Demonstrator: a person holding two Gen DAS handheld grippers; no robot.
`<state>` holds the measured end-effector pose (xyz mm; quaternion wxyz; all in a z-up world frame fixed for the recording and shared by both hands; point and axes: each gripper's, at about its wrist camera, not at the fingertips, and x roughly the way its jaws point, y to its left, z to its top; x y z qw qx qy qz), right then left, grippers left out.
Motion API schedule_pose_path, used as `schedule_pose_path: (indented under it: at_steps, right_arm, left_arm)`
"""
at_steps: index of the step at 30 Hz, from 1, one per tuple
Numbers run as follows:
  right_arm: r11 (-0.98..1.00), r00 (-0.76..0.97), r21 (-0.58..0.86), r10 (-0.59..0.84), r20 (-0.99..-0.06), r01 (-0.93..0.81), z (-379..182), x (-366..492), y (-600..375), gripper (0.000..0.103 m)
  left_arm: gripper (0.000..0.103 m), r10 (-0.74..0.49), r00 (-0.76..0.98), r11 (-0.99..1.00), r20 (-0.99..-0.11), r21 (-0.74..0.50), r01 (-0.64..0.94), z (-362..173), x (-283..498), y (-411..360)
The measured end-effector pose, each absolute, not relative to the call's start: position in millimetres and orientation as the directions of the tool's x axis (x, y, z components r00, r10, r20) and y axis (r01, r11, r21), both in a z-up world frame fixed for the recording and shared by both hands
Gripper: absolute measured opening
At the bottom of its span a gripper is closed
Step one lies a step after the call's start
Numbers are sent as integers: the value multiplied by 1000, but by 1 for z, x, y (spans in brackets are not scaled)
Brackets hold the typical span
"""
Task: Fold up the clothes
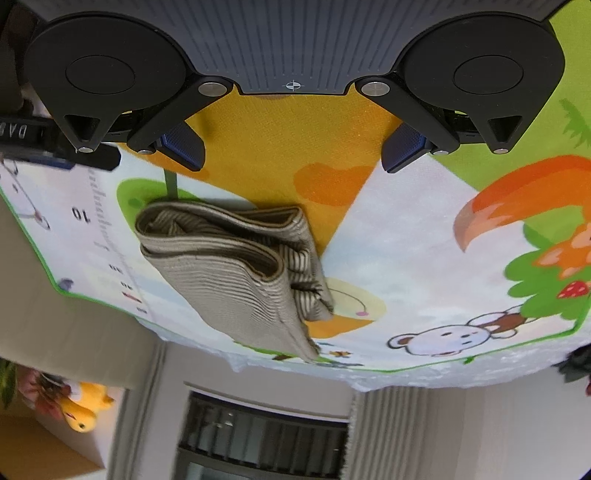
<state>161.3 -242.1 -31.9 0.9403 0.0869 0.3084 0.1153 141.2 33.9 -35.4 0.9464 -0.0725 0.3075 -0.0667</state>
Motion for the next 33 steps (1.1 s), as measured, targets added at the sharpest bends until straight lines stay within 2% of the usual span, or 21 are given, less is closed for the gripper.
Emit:
schedule_pose_path:
  at_steps: [24, 28, 31, 33]
  right_arm:
    - [962, 779, 219, 262, -570, -163, -32, 163, -240, 103]
    - [938, 794, 288, 322, -515, -194, -16, 161, -261, 103]
    - [970, 873, 223, 194, -447, -101, 7, 161, -306, 103]
    - [991, 888, 131, 31, -459, 33, 14, 171, -342, 103]
  left_arm:
    - [103, -153, 808, 983, -569, -174, 64, -38, 139, 34]
    - [103, -175, 809, 978, -562, -197, 75, -31, 141, 43]
    - [103, -133, 846, 986, -516, -158, 59, -17, 147, 60]
    - [103, -94, 874, 990, -478, -134, 33, -5, 155, 75]
